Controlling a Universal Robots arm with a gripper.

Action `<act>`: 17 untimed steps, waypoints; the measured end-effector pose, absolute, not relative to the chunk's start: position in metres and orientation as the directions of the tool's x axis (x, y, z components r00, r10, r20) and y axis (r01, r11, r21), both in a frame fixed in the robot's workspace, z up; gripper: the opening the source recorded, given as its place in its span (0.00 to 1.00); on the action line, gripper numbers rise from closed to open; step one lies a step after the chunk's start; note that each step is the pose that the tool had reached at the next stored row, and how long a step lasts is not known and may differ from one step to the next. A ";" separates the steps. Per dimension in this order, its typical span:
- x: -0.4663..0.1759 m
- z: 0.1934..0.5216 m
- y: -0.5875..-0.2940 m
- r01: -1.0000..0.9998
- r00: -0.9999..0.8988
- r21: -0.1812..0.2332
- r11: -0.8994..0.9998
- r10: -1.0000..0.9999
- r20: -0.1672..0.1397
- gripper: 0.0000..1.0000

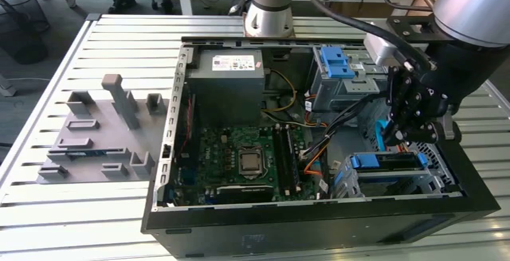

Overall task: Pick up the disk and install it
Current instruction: 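Insert the second disk wire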

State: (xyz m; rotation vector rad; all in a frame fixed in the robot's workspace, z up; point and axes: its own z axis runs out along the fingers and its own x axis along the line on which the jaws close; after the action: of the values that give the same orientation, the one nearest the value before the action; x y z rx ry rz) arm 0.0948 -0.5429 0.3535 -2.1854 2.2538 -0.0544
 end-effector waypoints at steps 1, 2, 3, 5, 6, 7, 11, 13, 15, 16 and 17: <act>0.095 0.353 -0.543 -0.999 -0.031 -0.026 0.030 -0.999 0.023 0.16; 0.095 0.353 -0.543 -0.999 -0.031 -0.026 0.030 -0.999 0.023 0.16; 0.095 0.353 -0.543 -0.999 -0.031 -0.026 0.030 -0.999 0.023 0.16; 0.095 0.353 -0.543 -0.999 -0.031 -0.026 0.030 -0.999 0.023 0.16; 0.095 0.353 -0.543 -0.999 -0.031 -0.026 0.030 -0.999 0.023 0.16; 0.095 0.353 -0.543 -0.999 -0.031 -0.026 0.030 -0.999 0.023 0.16; 0.095 0.351 -0.548 -0.999 -0.031 -0.026 0.030 -0.999 0.023 0.16; 0.095 0.351 -0.551 -0.999 -0.031 -0.026 0.030 -0.999 0.023 0.16; 0.095 0.350 -0.552 -0.999 -0.031 -0.026 0.030 -0.999 0.023 0.16; 0.095 0.349 -0.552 -0.999 -0.031 -0.026 0.030 -0.999 0.023 0.16; 0.095 0.348 -0.552 -0.999 -0.031 -0.026 0.030 -0.999 0.022 0.16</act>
State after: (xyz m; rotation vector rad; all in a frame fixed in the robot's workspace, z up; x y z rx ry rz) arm 0.0951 -0.5524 0.3483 -2.1853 2.2535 -0.0540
